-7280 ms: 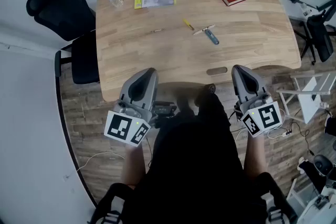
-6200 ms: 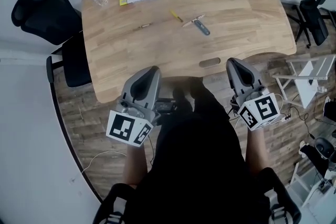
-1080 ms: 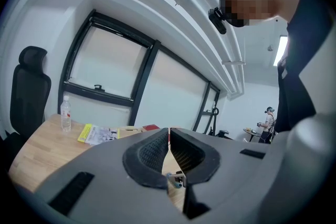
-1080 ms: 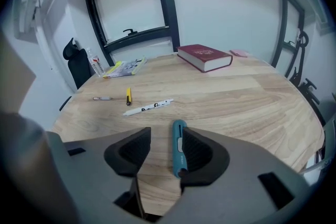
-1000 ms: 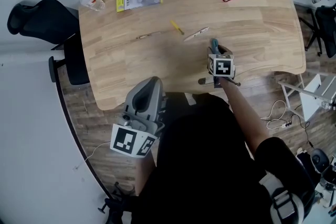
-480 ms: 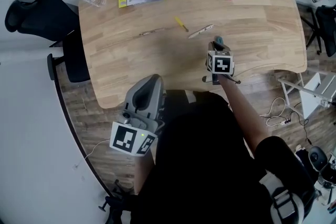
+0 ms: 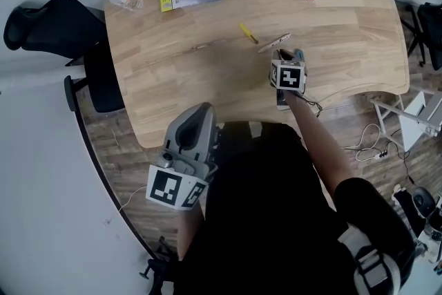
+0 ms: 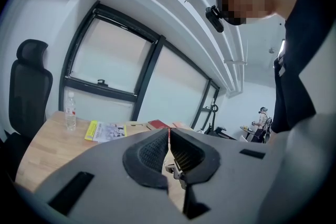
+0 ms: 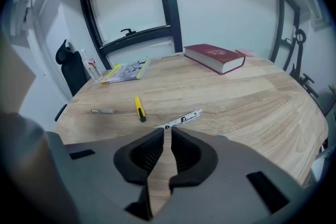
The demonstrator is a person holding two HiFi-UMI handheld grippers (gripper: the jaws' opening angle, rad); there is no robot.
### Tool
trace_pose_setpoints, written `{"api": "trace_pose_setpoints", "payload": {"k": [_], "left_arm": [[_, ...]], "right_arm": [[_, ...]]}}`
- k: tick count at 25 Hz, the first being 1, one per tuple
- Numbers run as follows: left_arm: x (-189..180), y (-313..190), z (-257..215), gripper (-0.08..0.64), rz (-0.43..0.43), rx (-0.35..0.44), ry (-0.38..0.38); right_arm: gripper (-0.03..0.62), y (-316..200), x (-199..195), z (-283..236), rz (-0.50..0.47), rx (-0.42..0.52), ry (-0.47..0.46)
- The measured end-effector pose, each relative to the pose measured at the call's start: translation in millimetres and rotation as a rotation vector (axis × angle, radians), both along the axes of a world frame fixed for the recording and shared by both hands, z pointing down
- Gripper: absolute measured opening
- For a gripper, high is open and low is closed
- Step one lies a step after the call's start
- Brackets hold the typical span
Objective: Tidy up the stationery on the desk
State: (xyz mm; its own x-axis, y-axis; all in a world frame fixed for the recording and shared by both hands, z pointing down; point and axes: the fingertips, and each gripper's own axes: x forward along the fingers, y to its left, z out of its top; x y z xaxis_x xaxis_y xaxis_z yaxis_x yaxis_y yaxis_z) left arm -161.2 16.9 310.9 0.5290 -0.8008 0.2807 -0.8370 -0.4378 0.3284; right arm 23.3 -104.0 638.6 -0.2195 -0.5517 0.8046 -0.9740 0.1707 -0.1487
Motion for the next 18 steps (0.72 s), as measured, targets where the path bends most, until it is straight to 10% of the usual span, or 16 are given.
{"api": "trace_pose_setpoints", "payload": {"k": [18], "left_arm": [[-68.3, -22.8, 9.9, 0.039, -0.004, -0.04, -0.006]], "right_arm": [[0.163, -33.0, -25.4, 40.1, 0.24, -0.044, 0.102]]}}
